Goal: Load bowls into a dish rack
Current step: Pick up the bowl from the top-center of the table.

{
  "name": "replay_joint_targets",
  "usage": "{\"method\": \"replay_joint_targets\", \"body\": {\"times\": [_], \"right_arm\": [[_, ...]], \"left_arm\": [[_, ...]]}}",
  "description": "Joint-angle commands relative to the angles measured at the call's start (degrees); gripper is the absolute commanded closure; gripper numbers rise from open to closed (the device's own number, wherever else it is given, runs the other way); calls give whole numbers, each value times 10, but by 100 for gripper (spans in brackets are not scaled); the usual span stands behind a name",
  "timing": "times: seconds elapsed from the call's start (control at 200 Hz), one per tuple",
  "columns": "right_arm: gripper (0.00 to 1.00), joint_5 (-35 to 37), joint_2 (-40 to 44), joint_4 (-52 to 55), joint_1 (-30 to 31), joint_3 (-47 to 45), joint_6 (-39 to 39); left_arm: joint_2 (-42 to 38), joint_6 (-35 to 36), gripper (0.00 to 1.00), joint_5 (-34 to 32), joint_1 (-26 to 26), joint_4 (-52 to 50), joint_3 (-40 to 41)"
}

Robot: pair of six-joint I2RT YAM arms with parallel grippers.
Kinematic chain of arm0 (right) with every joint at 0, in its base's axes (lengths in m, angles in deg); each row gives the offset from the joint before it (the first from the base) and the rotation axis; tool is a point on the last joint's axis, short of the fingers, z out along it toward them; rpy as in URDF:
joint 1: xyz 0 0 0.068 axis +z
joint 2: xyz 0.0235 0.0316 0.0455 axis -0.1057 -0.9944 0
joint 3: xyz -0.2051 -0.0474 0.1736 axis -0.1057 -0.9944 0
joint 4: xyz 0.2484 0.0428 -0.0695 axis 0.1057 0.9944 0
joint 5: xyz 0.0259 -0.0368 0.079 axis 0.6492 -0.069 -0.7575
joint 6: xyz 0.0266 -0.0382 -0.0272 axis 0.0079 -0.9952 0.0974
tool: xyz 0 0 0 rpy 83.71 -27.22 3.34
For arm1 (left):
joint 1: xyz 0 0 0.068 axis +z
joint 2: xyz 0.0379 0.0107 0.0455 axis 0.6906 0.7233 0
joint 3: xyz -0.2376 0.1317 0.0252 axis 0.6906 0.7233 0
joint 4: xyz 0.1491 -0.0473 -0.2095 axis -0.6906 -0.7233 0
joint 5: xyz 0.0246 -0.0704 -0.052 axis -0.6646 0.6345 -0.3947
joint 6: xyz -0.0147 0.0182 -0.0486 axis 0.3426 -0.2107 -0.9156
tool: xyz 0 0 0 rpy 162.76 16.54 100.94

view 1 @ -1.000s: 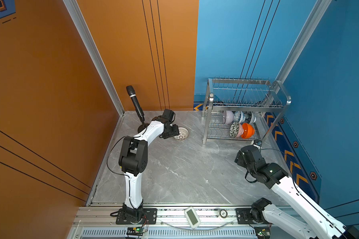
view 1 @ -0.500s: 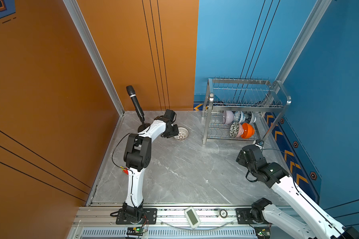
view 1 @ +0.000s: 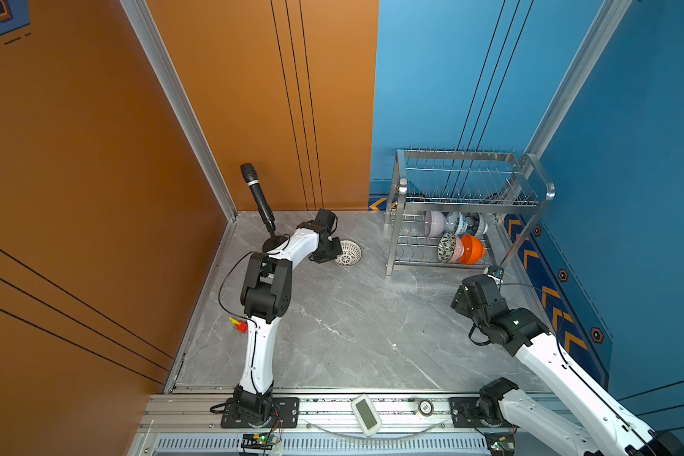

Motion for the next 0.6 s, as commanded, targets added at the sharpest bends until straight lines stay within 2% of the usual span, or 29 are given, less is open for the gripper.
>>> {"method": "replay_joint_targets", "body": {"times": [0.0, 0.3, 0.596], "right_arm": [[24, -9, -6, 18, -5, 19, -16], [26, -48, -35, -2, -4, 39, -26], [30, -104, -75, -32, 13, 68, -39]], "left_arm": [[-1, -1, 100, -13, 5, -14, -2], [-42, -4, 100, -4, 1, -14, 31], [-116, 4, 100, 11, -30, -14, 101]]}}
